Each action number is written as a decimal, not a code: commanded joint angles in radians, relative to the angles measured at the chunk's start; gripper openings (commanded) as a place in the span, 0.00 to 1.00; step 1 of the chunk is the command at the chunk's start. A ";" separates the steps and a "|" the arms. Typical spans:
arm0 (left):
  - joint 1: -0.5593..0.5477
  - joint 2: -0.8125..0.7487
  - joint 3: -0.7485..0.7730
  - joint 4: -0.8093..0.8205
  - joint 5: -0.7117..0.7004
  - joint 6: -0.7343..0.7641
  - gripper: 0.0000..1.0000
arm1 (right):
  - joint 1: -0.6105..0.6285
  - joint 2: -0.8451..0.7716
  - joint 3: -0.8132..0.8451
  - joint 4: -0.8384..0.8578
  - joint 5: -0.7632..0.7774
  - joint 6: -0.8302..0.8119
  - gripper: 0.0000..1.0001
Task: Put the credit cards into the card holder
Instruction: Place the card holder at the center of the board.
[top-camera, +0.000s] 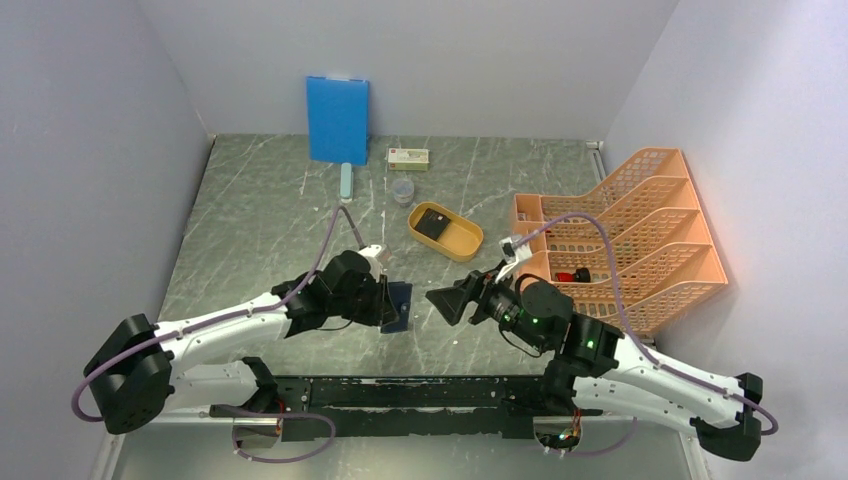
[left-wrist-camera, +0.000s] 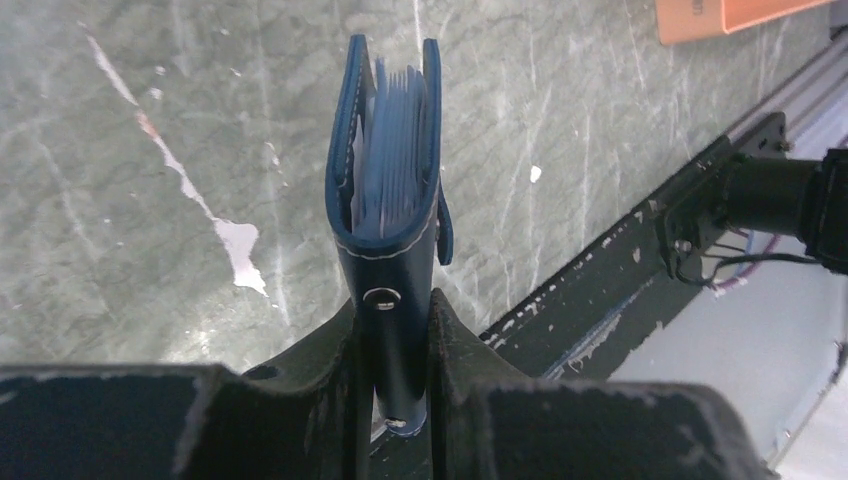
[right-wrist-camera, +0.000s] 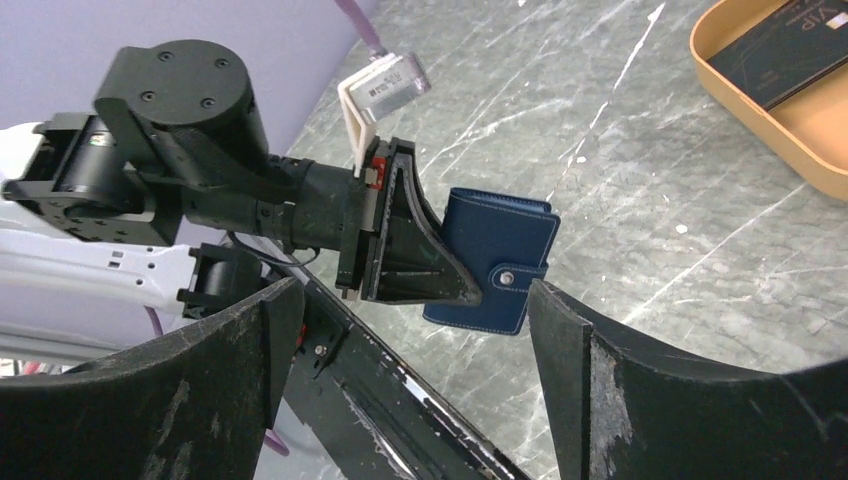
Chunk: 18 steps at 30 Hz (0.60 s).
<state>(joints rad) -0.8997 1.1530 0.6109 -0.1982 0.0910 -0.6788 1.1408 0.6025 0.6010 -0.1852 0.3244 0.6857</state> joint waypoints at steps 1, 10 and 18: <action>0.016 0.007 -0.008 0.155 0.156 -0.005 0.05 | 0.002 -0.059 -0.009 -0.009 0.021 -0.063 0.85; 0.025 0.089 0.050 0.205 0.172 -0.006 0.05 | 0.002 -0.092 0.022 -0.110 0.073 -0.076 0.85; 0.075 0.210 0.047 0.347 0.186 -0.110 0.05 | 0.001 -0.074 0.022 -0.131 0.060 -0.053 0.84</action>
<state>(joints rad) -0.8661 1.3106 0.6281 0.0185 0.2401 -0.7319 1.1408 0.5316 0.6003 -0.2932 0.3714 0.6247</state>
